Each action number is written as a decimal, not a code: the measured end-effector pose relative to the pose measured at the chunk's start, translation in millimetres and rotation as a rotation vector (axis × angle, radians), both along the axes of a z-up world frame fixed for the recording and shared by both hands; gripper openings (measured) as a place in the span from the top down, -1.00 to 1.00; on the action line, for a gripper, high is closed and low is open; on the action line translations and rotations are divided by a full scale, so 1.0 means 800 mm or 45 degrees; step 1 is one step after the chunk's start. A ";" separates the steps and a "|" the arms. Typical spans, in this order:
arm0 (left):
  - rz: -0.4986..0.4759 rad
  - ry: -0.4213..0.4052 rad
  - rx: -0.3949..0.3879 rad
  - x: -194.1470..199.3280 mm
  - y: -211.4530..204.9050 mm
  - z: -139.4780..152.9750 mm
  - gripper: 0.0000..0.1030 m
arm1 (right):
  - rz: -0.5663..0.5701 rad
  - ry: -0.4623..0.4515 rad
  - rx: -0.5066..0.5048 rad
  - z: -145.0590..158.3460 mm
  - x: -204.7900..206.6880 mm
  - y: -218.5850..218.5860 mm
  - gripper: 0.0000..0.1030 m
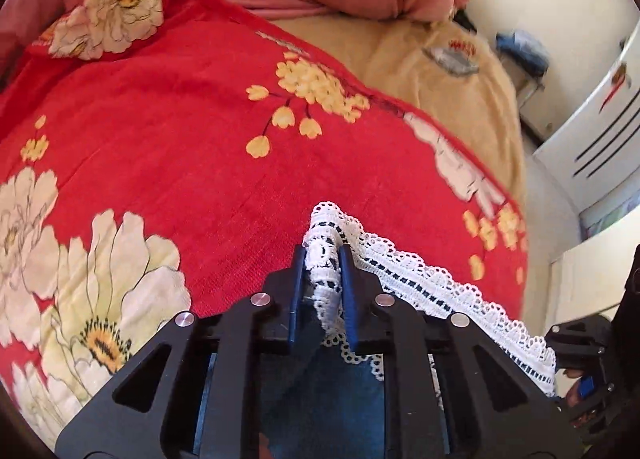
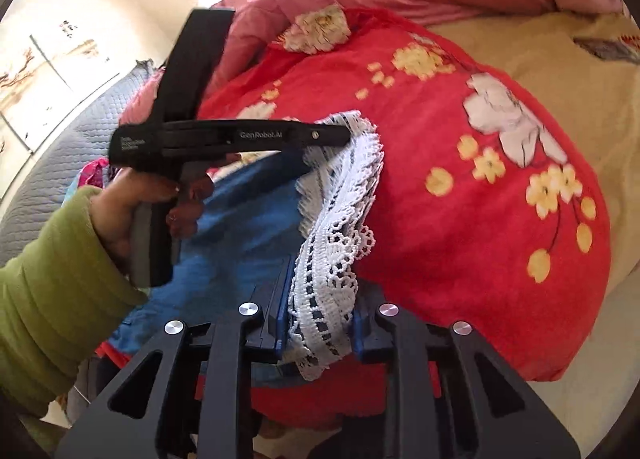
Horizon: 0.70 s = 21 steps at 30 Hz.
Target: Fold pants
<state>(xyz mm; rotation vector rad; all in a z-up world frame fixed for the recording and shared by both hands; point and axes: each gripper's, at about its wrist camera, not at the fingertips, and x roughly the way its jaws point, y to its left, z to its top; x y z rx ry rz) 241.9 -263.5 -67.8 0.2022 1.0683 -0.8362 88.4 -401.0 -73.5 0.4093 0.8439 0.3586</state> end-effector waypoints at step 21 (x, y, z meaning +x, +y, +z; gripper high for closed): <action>0.259 -0.096 -0.389 -0.038 0.220 0.094 0.83 | 0.352 -0.240 -0.142 0.097 -0.003 0.176 0.58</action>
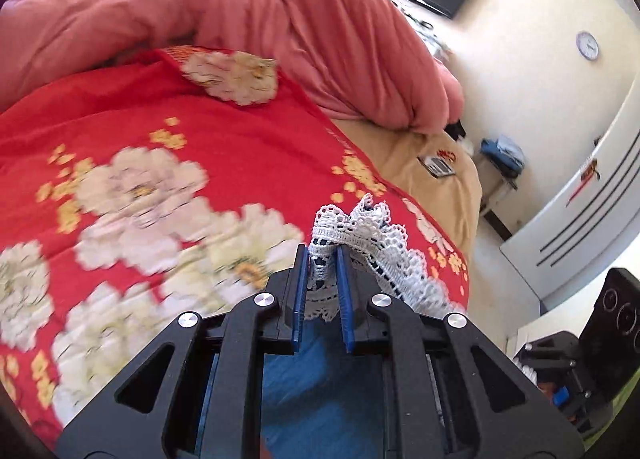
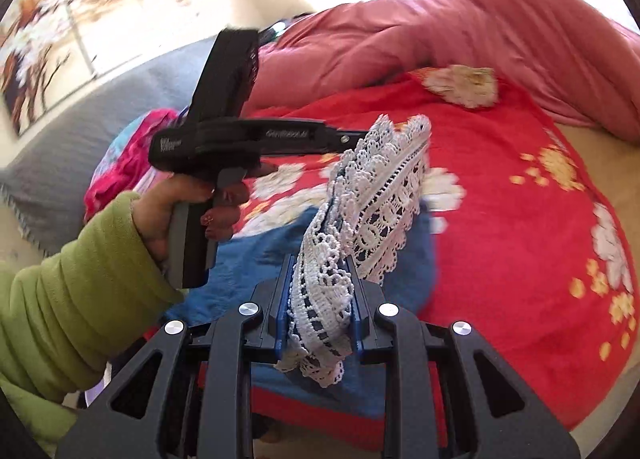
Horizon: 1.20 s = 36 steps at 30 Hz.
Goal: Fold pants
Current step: 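Lift the lace leg with both grippers and fold it over the other leg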
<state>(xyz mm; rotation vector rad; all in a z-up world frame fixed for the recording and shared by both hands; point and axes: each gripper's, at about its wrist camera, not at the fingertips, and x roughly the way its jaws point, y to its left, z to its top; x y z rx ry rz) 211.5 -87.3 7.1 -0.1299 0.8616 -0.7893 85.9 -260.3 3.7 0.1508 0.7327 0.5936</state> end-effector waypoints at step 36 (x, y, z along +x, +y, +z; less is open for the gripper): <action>0.366 0.489 0.059 -0.033 0.123 -0.098 -0.21 | 0.306 -0.120 -0.522 -0.090 -0.057 0.156 -0.19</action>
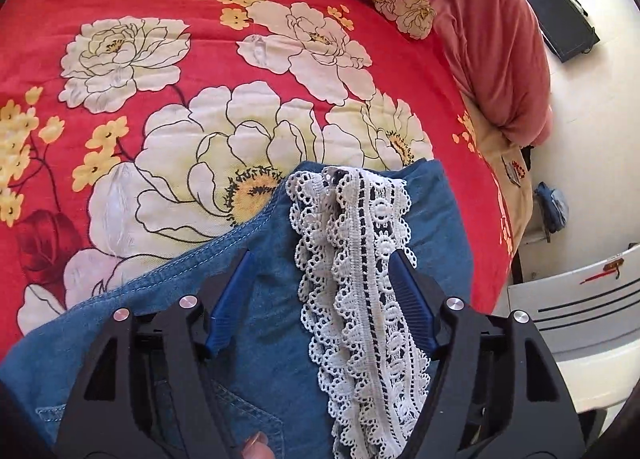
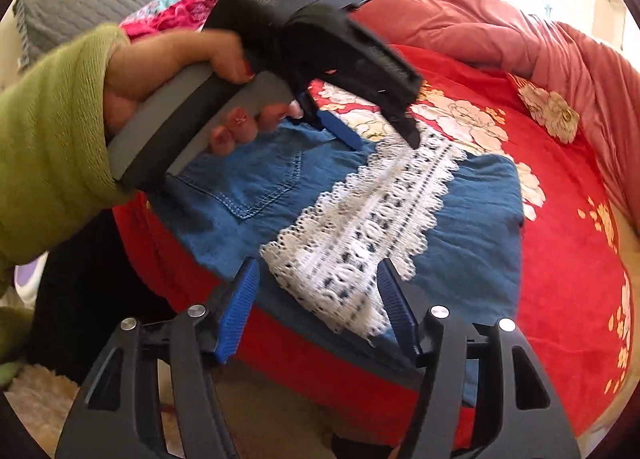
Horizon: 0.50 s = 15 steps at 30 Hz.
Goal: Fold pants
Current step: 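Lift the lace leg with both grippers and fold it over the other leg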
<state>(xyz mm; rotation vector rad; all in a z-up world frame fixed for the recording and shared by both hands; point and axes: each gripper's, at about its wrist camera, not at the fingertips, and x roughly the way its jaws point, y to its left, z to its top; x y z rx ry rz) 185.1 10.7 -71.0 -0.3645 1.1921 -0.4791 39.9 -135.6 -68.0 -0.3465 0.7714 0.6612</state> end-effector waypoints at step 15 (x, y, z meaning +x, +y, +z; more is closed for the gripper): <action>-0.014 0.010 -0.012 -0.007 -0.014 -0.002 -0.36 | -0.003 0.203 0.305 -0.016 0.041 -0.048 0.74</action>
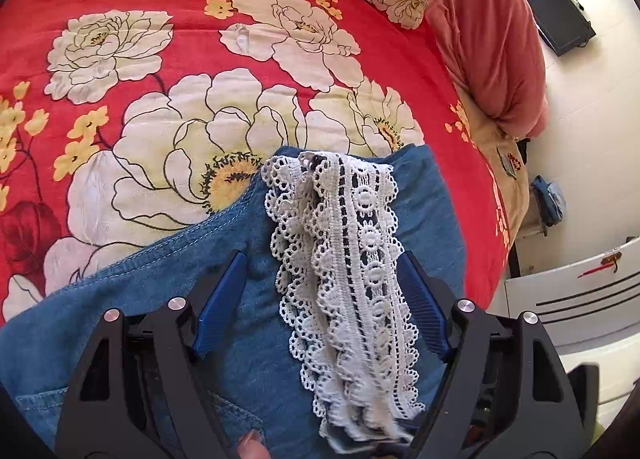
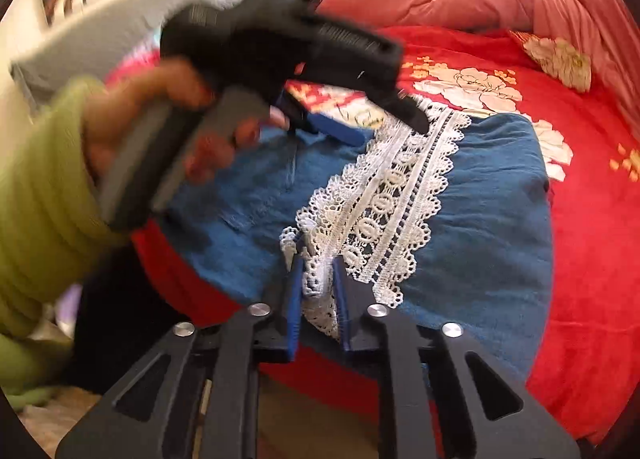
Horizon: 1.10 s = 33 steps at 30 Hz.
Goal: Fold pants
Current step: 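Lift the lace leg with both grippers and fold it over the other leg, then lay the lace leg flat on the denim and open both grippers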
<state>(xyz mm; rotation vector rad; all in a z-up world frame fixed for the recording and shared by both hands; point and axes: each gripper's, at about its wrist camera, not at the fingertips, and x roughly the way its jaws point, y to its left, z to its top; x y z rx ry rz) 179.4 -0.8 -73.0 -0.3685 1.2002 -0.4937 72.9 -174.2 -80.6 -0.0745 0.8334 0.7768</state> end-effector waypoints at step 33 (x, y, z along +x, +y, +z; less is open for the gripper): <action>0.175 -0.035 -0.008 -0.009 0.039 0.006 0.82 | 0.151 -0.222 -0.310 -0.025 -0.024 0.071 0.64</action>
